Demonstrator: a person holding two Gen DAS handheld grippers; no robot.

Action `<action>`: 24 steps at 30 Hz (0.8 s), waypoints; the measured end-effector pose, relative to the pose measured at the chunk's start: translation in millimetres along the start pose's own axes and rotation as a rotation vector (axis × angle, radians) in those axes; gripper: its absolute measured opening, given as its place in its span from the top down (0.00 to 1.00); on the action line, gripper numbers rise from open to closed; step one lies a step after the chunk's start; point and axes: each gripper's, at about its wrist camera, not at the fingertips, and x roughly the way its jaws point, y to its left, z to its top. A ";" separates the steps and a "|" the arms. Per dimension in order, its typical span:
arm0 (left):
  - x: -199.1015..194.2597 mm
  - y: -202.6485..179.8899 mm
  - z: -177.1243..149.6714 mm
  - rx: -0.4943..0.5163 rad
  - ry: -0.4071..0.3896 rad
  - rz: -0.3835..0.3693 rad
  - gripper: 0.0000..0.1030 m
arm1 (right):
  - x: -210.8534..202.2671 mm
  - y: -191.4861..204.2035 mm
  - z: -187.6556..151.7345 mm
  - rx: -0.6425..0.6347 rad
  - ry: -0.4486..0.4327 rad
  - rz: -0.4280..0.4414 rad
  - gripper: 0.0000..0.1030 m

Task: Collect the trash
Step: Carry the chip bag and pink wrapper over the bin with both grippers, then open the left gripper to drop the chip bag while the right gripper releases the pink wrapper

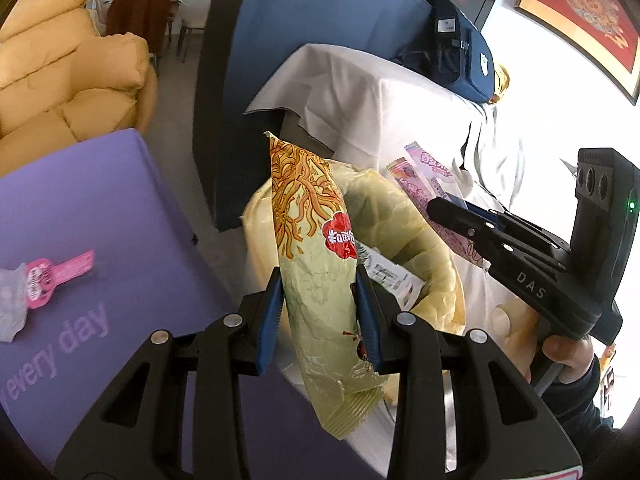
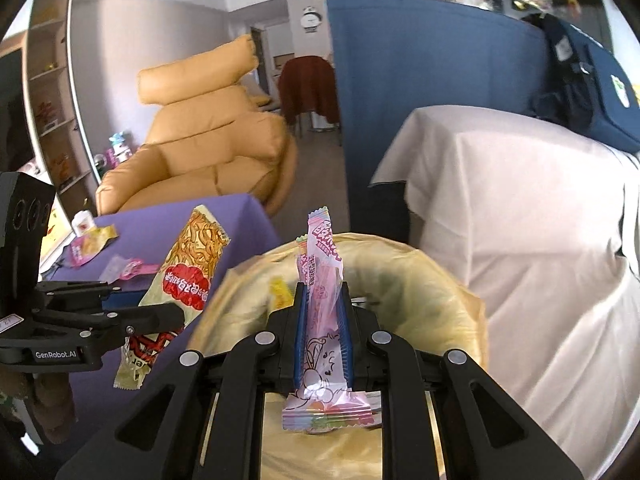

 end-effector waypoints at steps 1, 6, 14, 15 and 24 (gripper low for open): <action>4.0 -2.0 1.8 0.002 0.000 0.002 0.68 | 0.3 -5.1 -0.5 0.007 0.000 -0.006 0.85; 24.4 -9.2 13.2 0.004 0.007 0.008 0.68 | 5.2 -21.4 -4.1 0.040 0.007 -0.025 0.85; 49.8 -15.4 20.7 -0.009 0.010 -0.007 0.68 | 11.7 -34.8 -9.2 0.075 0.023 -0.031 0.85; 52.0 -15.7 21.1 -0.012 0.007 -0.011 0.68 | 11.8 -35.7 -9.2 0.076 0.022 -0.034 0.85; 63.8 -16.4 18.7 -0.040 0.007 -0.065 0.38 | 8.6 -46.0 -8.2 0.101 0.008 -0.062 0.85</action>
